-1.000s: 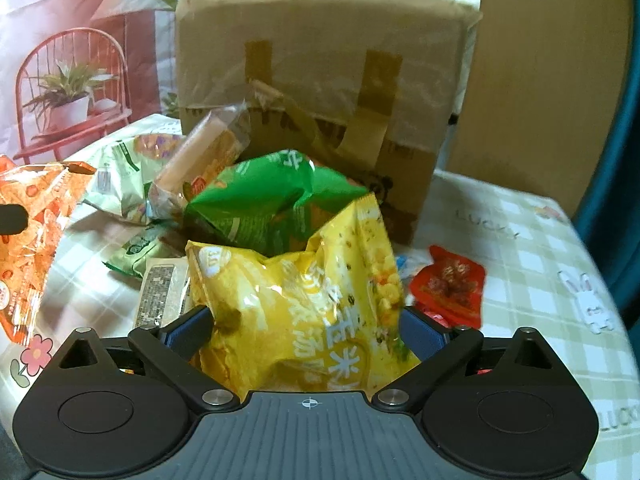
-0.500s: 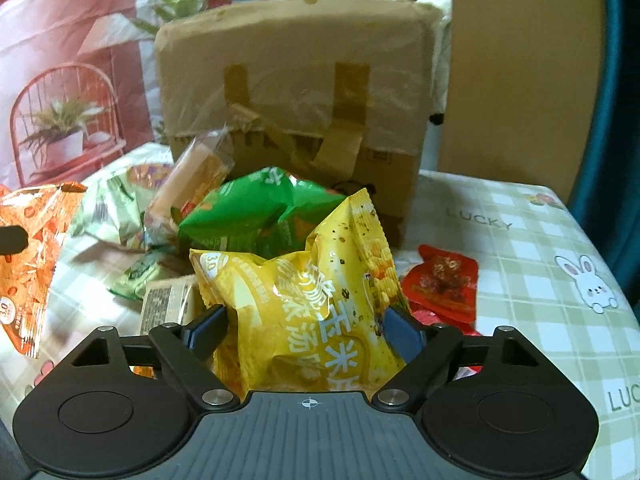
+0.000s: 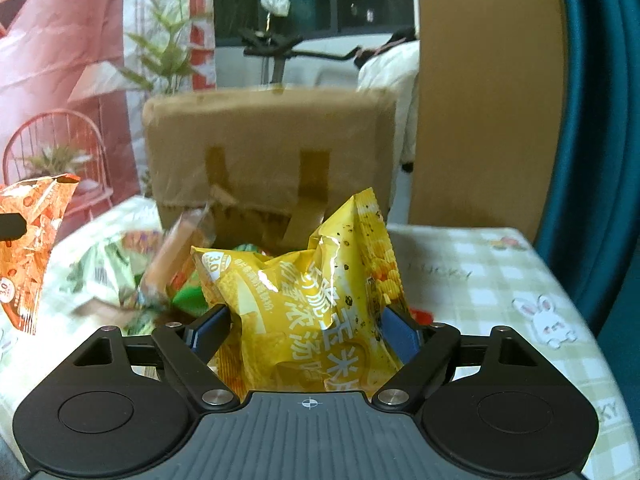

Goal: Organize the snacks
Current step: 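Grasp the orange snack bag with the left gripper while the right gripper grasps the yellow bag, then carry both bags over the cardboard box and open both grippers to drop them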

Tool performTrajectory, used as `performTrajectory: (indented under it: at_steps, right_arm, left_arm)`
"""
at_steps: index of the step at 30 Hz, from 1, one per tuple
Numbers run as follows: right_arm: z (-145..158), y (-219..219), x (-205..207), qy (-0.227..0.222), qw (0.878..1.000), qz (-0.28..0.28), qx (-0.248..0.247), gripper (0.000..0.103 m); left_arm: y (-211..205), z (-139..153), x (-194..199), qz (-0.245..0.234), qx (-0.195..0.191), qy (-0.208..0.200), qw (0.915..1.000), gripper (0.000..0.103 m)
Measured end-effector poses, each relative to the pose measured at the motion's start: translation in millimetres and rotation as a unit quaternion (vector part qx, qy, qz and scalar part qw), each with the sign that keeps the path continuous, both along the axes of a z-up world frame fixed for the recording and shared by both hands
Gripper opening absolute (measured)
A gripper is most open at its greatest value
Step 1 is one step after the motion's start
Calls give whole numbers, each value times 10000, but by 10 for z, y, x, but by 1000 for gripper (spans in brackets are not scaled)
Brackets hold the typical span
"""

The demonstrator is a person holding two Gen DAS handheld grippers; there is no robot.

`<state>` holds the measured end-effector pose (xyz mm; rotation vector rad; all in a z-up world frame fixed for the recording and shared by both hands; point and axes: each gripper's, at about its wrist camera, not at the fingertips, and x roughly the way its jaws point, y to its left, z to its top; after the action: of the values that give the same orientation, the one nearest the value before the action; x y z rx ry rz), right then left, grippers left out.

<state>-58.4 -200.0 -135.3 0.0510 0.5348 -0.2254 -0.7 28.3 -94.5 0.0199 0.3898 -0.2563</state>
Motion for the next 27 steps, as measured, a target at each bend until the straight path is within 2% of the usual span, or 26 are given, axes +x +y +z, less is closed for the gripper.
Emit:
performTrajectory:
  at_steps: [11,19,27]
  right_arm:
    - [371,-217,-46,-615,9979,-142,-144,79]
    - [719,-463,102,-951,9951,-112,-258,78]
    - [1100,-684,309,-1408,9894,-47,-348,78]
  left_arm:
    - [-155,390,176,-76,-115,-500,9987,69]
    - [-340,697,378,-216,-215,-865,9958,69]
    - [-474,928,653,-274,-122,-1097,9935,69]
